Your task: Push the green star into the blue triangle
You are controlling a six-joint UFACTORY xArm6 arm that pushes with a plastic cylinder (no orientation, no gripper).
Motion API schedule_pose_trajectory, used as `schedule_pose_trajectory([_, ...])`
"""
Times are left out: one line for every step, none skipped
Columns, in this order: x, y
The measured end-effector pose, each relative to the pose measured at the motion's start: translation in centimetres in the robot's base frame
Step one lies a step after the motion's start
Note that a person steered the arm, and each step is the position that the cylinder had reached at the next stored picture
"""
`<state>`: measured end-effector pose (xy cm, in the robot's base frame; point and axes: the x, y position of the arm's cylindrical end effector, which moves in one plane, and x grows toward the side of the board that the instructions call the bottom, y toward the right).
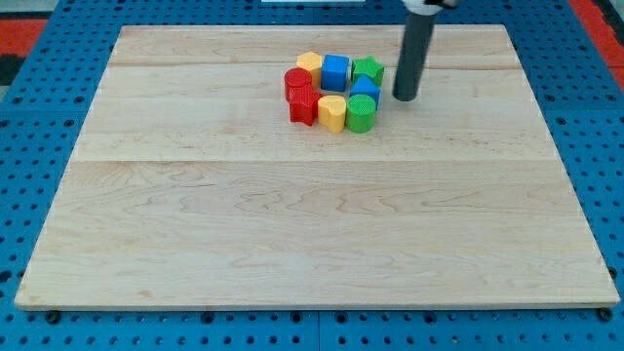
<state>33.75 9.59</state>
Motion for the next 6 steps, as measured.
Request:
schedule_pose_trajectory([-1.6, -3.6])
schedule_pose_trajectory([-2.0, -3.7])
schedule_pose_trajectory([-3.1, 2.5])
schedule_pose_trajectory([-7.7, 3.8])
schedule_pose_trajectory([-9.8, -2.4])
schedule_pose_trajectory([-9.3, -2.5])
